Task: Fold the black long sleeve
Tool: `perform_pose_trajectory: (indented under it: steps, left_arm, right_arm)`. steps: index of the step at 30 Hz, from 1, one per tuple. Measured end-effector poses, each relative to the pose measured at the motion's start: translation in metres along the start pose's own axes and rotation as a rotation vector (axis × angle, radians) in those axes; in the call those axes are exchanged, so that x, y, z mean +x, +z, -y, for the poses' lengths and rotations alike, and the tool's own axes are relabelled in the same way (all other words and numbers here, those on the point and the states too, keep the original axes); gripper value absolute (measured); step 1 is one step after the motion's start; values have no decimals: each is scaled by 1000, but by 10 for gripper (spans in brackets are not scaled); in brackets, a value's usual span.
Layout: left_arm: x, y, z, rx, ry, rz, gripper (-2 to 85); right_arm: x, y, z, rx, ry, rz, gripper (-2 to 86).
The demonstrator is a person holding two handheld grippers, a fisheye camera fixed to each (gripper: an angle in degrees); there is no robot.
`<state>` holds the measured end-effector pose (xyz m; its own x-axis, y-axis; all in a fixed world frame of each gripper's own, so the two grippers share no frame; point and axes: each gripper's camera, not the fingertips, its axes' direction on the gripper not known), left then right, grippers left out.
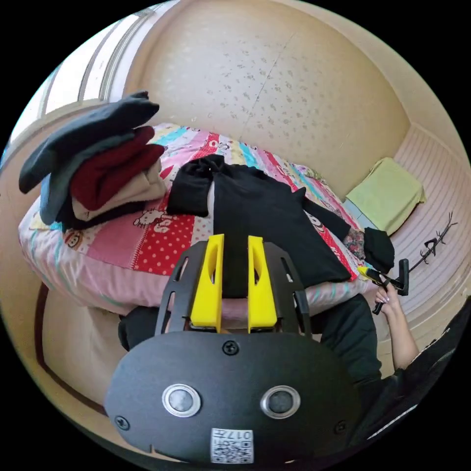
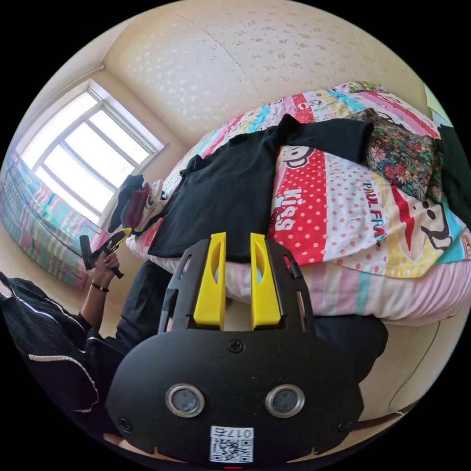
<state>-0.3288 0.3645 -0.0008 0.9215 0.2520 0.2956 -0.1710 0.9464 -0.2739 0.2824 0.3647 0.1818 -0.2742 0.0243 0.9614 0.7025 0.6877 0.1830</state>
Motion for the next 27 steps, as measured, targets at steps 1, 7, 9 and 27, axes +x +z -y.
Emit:
perform_pose_trajectory:
  steps: [1, 7, 9, 27]
  left_arm:
    - [30, 18, 11, 0, 102, -1, 64]
    - [114, 161, 46, -102, 241, 98, 7]
    - [115, 227, 31, -287, 249, 70, -1]
    - [117, 252, 35, -312, 95, -155, -7]
  right_arm:
    - [-2, 1, -2, 10, 8, 26, 83]
    - [19, -11, -4, 88, 142, 57, 103]
    - [28, -31, -7, 151, 170, 24, 102]
    - [169, -2, 136, 52, 413, -475, 110]
